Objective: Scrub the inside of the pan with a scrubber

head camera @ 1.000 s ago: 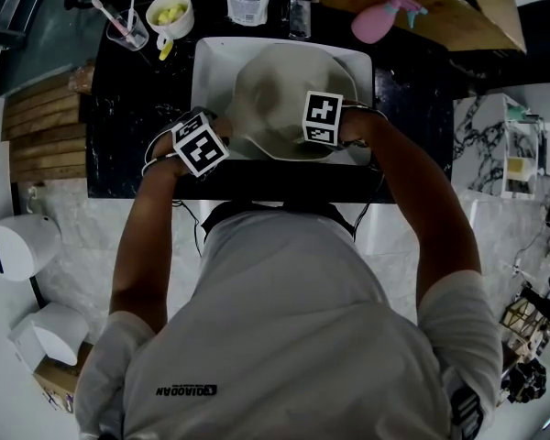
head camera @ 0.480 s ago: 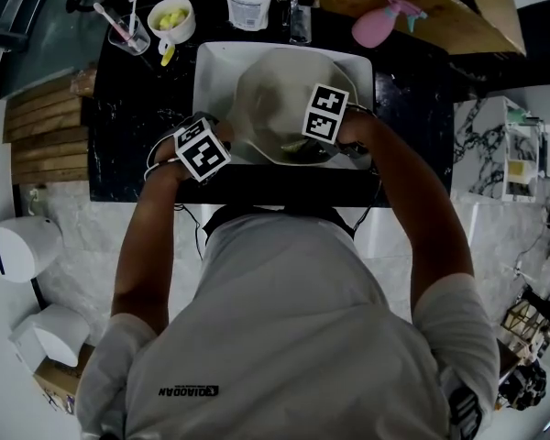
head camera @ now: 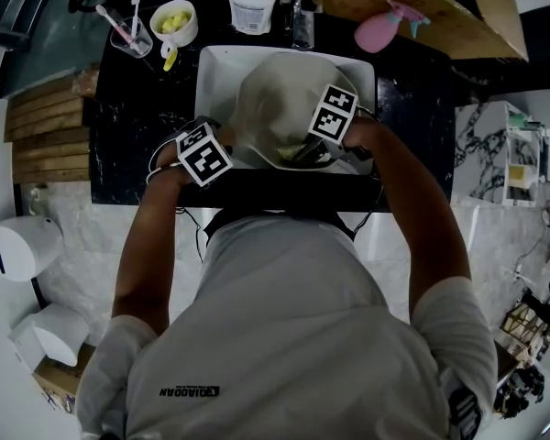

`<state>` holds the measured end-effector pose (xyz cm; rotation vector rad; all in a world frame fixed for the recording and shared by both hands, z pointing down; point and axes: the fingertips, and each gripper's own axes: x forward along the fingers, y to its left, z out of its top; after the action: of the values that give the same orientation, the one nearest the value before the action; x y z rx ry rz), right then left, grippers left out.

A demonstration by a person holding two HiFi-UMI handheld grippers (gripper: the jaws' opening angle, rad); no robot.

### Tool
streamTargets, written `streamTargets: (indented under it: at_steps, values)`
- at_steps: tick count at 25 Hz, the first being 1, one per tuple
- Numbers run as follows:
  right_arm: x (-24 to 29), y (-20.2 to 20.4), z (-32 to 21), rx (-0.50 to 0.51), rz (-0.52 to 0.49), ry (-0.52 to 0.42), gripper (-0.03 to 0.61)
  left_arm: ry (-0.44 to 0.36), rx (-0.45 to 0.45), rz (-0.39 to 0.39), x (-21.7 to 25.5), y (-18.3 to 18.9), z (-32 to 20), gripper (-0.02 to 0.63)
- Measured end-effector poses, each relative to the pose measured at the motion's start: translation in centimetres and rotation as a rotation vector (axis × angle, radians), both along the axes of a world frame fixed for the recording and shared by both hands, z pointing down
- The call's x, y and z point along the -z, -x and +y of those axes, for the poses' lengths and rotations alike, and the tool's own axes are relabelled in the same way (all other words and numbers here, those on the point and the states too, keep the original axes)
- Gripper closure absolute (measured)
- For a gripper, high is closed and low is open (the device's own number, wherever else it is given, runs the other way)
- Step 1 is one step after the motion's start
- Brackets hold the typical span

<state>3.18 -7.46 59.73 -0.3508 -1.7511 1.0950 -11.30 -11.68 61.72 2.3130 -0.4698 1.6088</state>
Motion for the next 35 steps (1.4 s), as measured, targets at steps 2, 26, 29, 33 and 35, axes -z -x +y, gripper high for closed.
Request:
streamTargets:
  at_steps: [2, 26, 29, 33, 35]
  values:
    - [0.2, 0.2, -0.1, -0.022, -0.022, 0.016, 0.494, 0.002, 0.000, 0.000, 0.0, 0.0, 0.0, 0.380]
    - [-0.1, 2.6, -15.9, -0.312, -0.147, -0.930, 0.493, 0.000, 0.000, -0.006, -0.1, 0.1, -0.1, 0.380]
    - [-0.6, 2.6, -17.7, -0.265, -0.066, -1.108, 0.493, 0.001, 0.001, -0.004, -0.1, 0.1, 0.0, 0.380]
    - [-1.2, 2.5, -19.3, -0.125, 0.037, -1.296, 0.494, 0.003, -0.001, -0.005, -0.1, 0.1, 0.0, 0.380]
    - [-2.0, 2.4, -19.6, -0.071, 0.059, -1.327, 0.494, 0.003, 0.000, -0.004, -0.1, 0.0, 0.0, 0.380]
